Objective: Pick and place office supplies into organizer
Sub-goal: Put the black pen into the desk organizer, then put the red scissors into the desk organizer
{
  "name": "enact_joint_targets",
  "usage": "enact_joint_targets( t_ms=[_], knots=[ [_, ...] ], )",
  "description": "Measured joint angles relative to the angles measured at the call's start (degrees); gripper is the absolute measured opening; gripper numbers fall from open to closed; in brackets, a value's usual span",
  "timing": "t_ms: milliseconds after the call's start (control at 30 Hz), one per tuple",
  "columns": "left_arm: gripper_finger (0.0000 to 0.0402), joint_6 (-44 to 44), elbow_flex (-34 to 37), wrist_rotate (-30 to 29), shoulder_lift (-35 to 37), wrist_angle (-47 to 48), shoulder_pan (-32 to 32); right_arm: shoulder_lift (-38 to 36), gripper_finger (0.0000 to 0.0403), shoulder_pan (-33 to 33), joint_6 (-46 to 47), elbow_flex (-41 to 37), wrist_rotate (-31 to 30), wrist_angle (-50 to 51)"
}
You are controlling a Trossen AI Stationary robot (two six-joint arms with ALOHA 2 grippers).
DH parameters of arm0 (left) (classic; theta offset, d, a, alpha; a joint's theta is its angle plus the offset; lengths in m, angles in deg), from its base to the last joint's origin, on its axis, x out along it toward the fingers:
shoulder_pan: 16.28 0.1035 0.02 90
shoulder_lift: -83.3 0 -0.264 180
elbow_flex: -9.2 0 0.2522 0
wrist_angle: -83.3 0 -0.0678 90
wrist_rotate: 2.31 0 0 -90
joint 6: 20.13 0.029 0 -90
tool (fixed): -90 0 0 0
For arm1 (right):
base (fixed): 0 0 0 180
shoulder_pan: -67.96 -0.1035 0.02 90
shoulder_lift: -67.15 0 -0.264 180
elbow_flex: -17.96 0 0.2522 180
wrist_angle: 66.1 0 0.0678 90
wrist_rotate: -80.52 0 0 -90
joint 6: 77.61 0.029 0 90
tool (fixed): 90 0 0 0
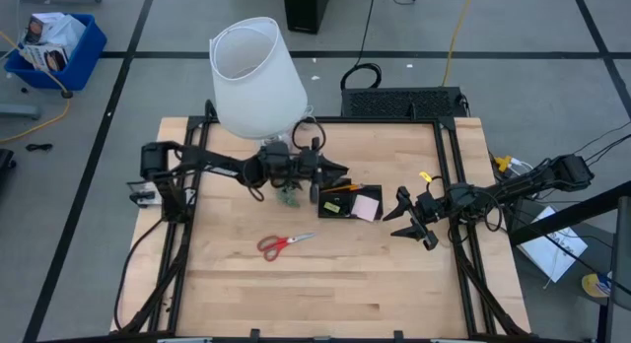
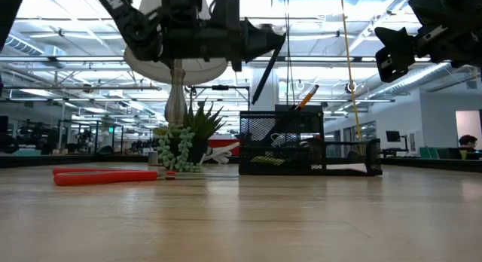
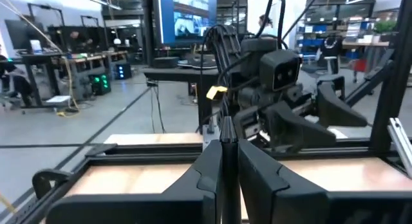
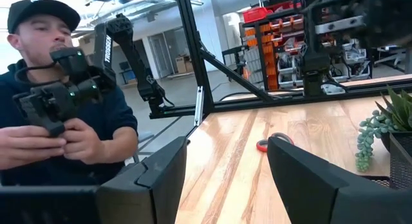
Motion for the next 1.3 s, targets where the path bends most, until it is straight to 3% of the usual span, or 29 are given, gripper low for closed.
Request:
enact_joint_targets(
  t_ms=[300, 667, 967, 1133, 1300],
  knots=[
    [0.004, -2.46, -0.26, 3.18, -5.58, -4.47, 2.81, 0.0, 0.0212, -0.02, 0.01, -0.02, 0.0, 0.0],
    [0.0133, -2.97, -0.28, 6.37, -6.15, -4.18, 2.57, 0.0, 0.0211, -0.01, 0.01, 0.0, 0.01, 0.02],
    [0.0151, -6.38, -0.31, 6.36, -5.62, 4.57, 0.58, 0.0, 0.0212, 0.0, 0.01, -0.02, 0.0, 0.02],
    [0.0152, -10.31, -0.27, 0.8, -3.51, 16.96, -4.09, 0.0, 0.0211, -0.02, 0.0, -0.02, 0.0, 0.0],
    [0.0152, -12.63, -0.37, -5.53, 2.19, 21.34, -9.15, 0.0, 0.0212, 0.0, 0.0, 0.0, 0.01, 0.02]
  ],
)
